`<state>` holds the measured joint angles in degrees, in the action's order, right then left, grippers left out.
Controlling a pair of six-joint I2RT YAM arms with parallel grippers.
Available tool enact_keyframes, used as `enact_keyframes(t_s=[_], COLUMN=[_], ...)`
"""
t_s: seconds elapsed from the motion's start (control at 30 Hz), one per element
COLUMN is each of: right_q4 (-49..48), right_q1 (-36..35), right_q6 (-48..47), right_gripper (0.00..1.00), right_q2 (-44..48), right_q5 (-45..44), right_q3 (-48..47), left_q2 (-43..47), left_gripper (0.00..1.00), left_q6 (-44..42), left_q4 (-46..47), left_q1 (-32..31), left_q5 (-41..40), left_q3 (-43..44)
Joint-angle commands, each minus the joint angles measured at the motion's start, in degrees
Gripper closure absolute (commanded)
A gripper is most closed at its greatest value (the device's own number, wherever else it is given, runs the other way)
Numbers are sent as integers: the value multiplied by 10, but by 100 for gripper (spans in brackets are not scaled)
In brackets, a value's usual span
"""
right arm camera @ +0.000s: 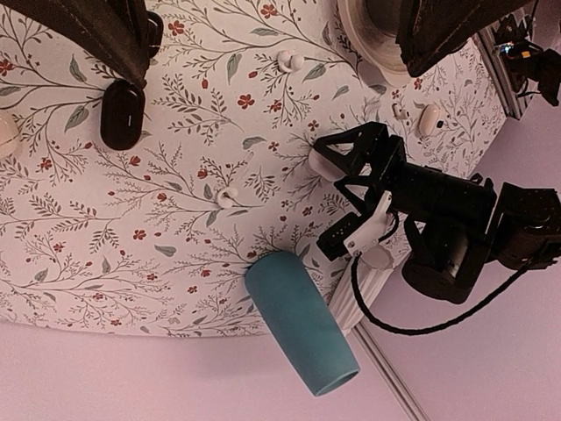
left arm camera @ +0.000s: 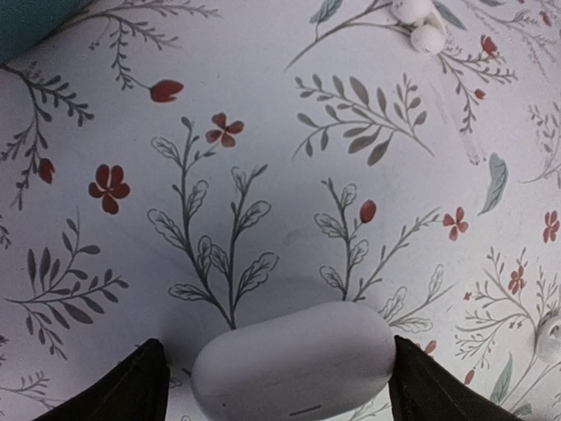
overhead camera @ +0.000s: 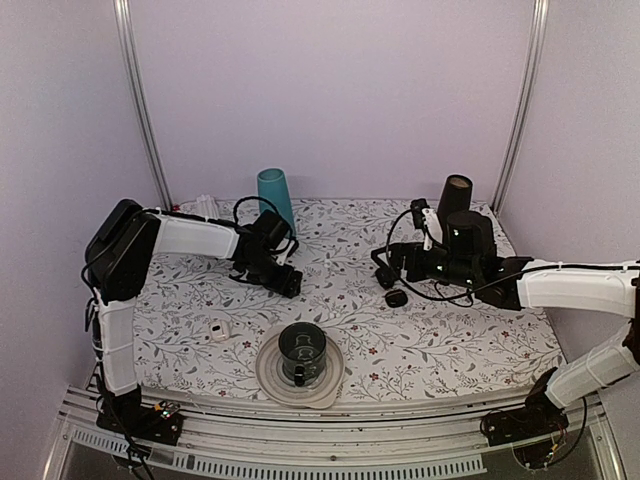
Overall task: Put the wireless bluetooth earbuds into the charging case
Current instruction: Pick up the charging case from the center of the board.
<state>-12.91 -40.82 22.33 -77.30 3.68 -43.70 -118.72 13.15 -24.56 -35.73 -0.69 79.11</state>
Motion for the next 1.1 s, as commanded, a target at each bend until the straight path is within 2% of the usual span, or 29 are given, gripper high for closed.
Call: enact_keyframes(t_s=[0.0,0.3,0.67,1.07], right_q4=[0,0,-18,-78], right_q1=[-3,-2,-2,-1], right_q6=[1,0,11,37], right_gripper=[1,1,1,1], right_q2=[-5,1,13,-18], right_q5=[5,-7,-15,39], right_q3=[-16,-11,9,12], left_q2=[14,-1,1,55], left_gripper=[13,17,42,47], left_q6=[23,22,2,-20], left_q4=[5,-6,-19,44], left_q1=[-6,-8,-8,-10], left_q5=[0,-39,-53,-22], left_q3=[-6,-4,5,-16])
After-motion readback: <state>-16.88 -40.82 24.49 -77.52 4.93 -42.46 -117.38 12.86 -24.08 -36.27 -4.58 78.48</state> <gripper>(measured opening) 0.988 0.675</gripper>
